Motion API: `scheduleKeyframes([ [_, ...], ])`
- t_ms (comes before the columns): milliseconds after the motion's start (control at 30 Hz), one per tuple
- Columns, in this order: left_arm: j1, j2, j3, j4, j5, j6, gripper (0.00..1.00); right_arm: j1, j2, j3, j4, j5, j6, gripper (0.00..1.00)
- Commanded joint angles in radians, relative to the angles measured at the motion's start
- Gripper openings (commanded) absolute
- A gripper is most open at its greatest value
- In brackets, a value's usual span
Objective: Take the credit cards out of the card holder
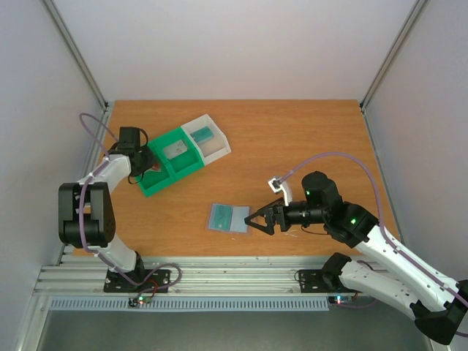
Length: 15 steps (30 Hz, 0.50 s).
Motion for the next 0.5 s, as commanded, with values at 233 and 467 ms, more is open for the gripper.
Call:
scheduleKeyframes([
  [233,0.013,-0.002,0.024,0.028,-0.044,0.014,0.0,0.0,-0.004,0.023,-0.037,0.02,-0.023,0.99],
  [467,0.013,-0.007,0.04,-0.004,-0.099,0.045,0.11,0.0,0.003,0.023,-0.036,0.019,-0.022,0.98],
])
